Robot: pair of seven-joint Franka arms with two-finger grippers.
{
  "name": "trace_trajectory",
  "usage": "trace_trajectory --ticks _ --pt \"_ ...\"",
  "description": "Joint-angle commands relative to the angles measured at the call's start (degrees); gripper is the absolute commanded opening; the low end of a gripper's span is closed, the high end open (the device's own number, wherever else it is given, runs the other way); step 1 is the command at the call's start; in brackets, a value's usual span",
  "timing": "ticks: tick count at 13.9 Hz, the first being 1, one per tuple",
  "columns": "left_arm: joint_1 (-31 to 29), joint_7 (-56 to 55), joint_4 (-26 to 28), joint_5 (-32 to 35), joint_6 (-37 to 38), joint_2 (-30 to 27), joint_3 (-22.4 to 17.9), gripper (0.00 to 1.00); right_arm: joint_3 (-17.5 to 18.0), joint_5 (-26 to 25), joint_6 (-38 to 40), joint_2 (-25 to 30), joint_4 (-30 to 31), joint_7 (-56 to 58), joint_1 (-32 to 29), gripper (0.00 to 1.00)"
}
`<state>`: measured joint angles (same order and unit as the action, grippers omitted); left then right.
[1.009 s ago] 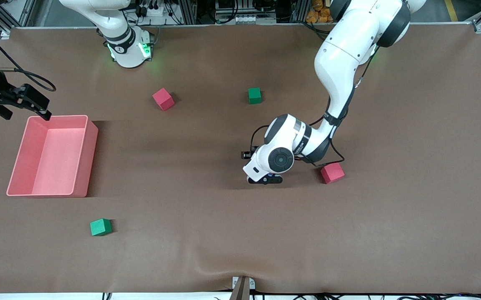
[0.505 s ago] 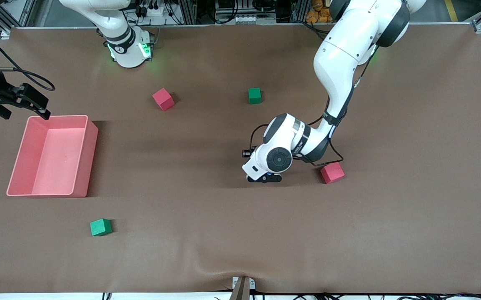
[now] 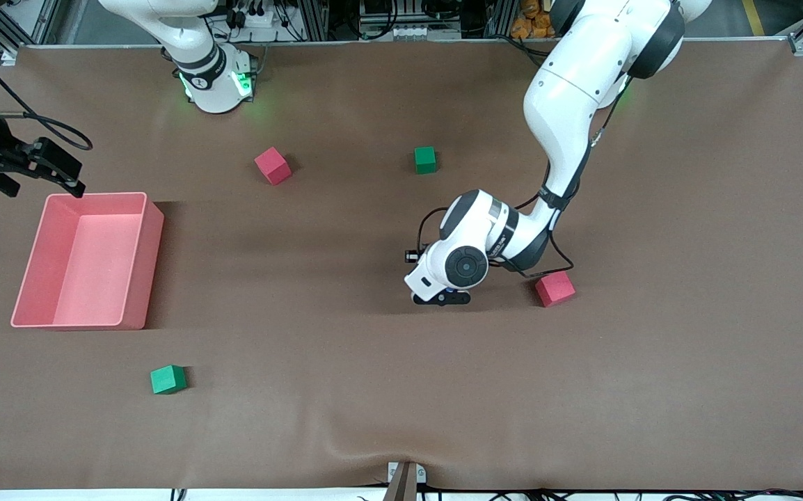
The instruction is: Place and upright button with both arms
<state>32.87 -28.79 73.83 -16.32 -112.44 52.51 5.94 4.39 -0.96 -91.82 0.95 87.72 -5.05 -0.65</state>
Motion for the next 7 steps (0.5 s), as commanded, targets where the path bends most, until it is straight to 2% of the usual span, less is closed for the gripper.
trace_trajectory --ticks 1,3,6,7 --pt "0.7 0.05 -1.14 -0.65 0.91 0.49 -0.75 0.27 0.71 -1.06 1.03 -0.69 -1.59 0.74 -1.1 1.0" --pt "0.96 0.14 -1.23 -0.65 0.65 0.23 -0.67 0.13 0.71 -1.15 1.38 -0.51 -1.5 0.74 -1.02 1.0" --pt "1.05 0.4 -1.32 -0.56 0.56 -1.0 -0.75 0.0 0.71 -1.06 1.9 -0.51 -1.59 0.74 -1.02 1.0" --pt "1.05 0.4 -1.32 -0.56 0.56 -1.44 -0.84 0.0 0.71 -1.06 1.91 -0.51 -1.59 0.74 -1.02 1.0"
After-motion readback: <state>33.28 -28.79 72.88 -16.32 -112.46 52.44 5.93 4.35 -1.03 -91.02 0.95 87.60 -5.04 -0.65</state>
